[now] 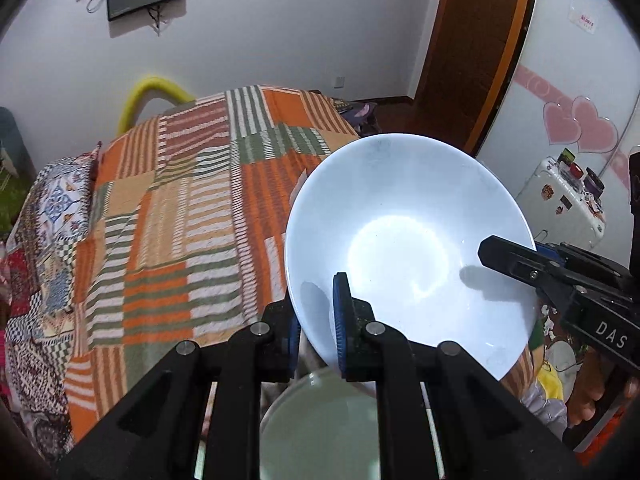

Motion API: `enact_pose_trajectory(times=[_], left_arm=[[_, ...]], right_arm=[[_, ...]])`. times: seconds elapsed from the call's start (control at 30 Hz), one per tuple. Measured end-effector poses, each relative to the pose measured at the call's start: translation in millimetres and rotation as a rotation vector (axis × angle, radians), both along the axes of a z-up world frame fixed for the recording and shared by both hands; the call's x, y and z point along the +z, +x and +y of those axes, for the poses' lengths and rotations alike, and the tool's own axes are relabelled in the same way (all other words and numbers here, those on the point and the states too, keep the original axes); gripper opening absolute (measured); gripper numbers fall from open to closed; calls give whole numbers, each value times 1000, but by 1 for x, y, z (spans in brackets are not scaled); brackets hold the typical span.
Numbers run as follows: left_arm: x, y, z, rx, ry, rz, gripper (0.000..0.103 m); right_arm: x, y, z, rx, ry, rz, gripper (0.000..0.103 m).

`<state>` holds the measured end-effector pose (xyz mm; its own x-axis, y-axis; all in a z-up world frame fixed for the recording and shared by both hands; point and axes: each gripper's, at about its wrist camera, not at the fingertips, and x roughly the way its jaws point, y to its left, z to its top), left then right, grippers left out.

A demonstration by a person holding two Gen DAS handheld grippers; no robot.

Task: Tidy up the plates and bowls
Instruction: 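Lift and carry the white spotted bowl with the left tool over the mint-green bowl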

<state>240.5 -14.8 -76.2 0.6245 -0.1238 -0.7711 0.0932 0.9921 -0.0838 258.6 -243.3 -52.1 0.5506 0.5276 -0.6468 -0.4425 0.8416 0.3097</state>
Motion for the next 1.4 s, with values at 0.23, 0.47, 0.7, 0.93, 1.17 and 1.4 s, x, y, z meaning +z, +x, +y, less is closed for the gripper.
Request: enact_pose_trajectory(times=[0.23, 0.47, 0.7, 0.93, 1.17, 1.4], left_arm=[[10, -41, 28, 55, -5, -8, 13], [17, -93, 62, 143, -9, -37, 13], [16, -138, 100, 242, -23, -66, 13], [6, -171, 133, 334, -48, -72, 13], [-8, -201, 155, 403, -40, -70, 13], [-29, -217, 166, 441, -22, -49, 13]], right_arm=[[1, -26, 23, 58, 9, -7, 20], [-1, -56, 55, 148, 12, -14, 20], [-6, -78, 93, 249, 5, -19, 21], [-20, -106, 126, 344, -7, 0, 22], [-35, -127, 151, 412, -22, 32, 22], [-55, -141, 168, 449, -38, 77, 22]])
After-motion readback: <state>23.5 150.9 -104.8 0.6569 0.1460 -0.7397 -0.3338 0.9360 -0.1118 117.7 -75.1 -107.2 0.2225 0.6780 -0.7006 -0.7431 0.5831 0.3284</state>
